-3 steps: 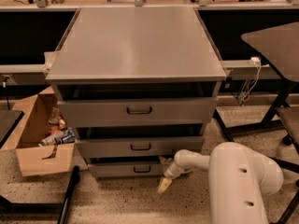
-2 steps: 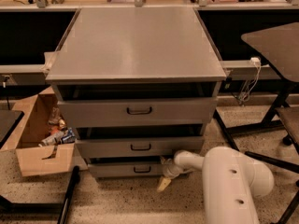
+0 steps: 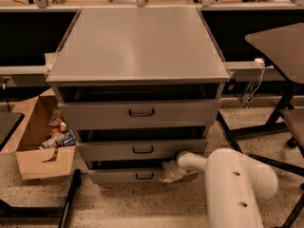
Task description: Open bottom drawer
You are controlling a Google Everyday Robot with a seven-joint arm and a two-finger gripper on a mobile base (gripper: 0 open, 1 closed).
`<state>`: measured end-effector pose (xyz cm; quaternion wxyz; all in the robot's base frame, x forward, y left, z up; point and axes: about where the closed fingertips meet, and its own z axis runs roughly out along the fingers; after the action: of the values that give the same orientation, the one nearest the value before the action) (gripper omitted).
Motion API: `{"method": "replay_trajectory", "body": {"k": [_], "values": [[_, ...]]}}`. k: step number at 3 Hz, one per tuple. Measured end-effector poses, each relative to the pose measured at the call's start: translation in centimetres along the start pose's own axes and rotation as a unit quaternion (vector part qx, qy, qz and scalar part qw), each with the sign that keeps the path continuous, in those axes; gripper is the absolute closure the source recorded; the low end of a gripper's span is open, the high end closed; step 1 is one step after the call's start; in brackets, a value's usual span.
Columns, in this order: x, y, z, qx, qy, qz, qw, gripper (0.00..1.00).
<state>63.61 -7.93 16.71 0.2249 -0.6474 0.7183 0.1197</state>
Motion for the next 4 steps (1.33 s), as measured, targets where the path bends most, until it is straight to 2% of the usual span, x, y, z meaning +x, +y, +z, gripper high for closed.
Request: {"method": "replay_trajectory", "body": {"k": [1, 2, 3, 4], "values": [[-0.3, -0.1, -0.4, 0.0, 0.0, 0.0, 1.0, 0.8], [-0.4, -0.2, -0.6, 0.0, 0.0, 0.0, 1.0, 0.0], [-0.3, 0.3, -0.3, -0.008, -0.002, -0.002, 1.0, 0.0], [0.1, 3.3, -0.8, -0.04, -0.011, -0.011, 0.9991, 0.0]]}}
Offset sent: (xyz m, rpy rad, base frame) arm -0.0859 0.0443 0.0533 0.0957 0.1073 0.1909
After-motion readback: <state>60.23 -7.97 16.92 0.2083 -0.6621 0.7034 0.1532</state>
